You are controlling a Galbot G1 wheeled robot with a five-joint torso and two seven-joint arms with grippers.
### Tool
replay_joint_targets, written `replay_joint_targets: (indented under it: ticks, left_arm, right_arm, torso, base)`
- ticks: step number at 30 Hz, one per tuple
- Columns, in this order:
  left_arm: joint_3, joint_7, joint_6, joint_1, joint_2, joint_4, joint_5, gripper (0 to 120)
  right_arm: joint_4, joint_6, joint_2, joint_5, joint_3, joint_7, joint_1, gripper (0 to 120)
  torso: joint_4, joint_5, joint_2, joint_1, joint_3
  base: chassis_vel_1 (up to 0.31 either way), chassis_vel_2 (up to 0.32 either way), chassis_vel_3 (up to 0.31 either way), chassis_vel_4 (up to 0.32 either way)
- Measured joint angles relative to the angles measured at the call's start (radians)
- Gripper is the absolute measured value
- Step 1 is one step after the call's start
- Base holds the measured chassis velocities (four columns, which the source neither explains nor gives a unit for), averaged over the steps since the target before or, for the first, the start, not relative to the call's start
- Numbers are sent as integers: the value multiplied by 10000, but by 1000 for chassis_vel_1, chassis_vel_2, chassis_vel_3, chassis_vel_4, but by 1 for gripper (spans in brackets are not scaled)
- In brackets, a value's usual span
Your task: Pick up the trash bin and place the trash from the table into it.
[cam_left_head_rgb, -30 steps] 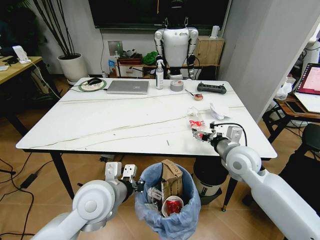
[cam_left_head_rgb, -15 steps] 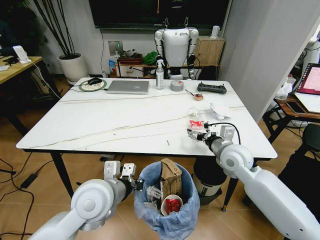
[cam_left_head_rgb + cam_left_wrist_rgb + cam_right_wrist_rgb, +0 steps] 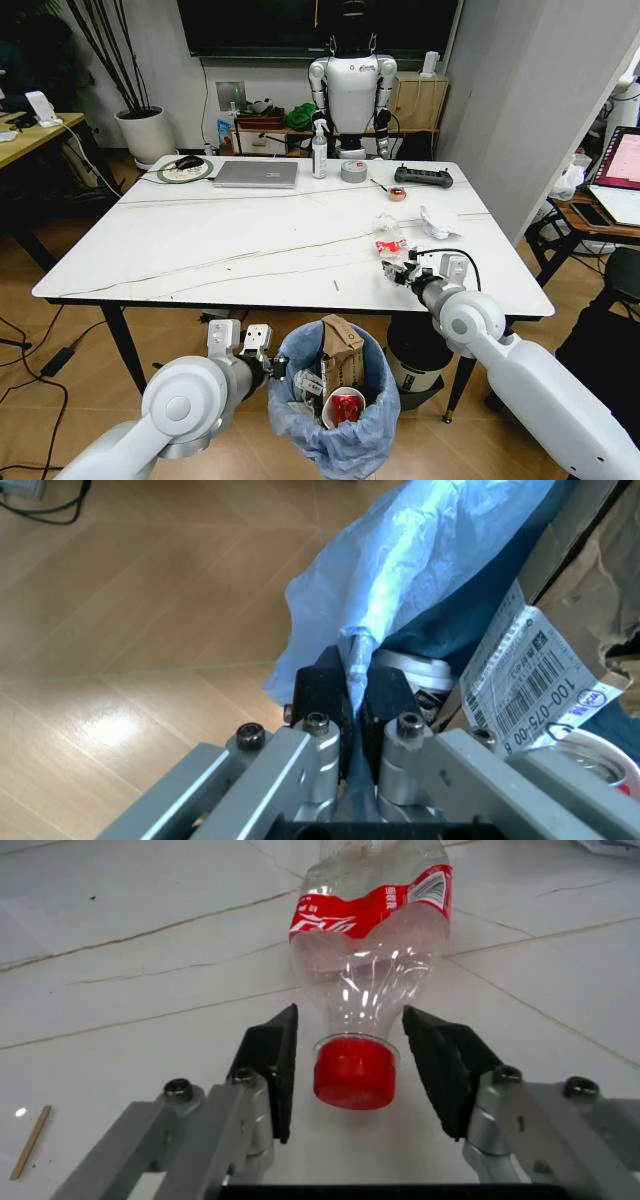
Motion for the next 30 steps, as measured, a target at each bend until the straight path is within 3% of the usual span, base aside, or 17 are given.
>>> replay_joint_targets:
  ticks: [6,26,30]
  left_arm:
    - [-3,4,0,-10,-7,-10,0,0]
    - [-64,26,0,-30,-24,-29,54,0]
    - [-226,24,0,-8,-43,-10,68,0]
  right_arm:
    - [-22,60,-31,-212,20,-78,-186,22]
    - [598,547,-363,-467,597,-424,-758,21]
    - [1343,1076,-732,-704,886,-1625,-1172,21]
  torso:
    - [0,0,0,0,0]
    - [-1,1,-3,3,1]
    - [0,2,-3,3,1]
  base:
    - [0,0,0,0]
    - [0,0,0,0]
    - [0,0,0,0]
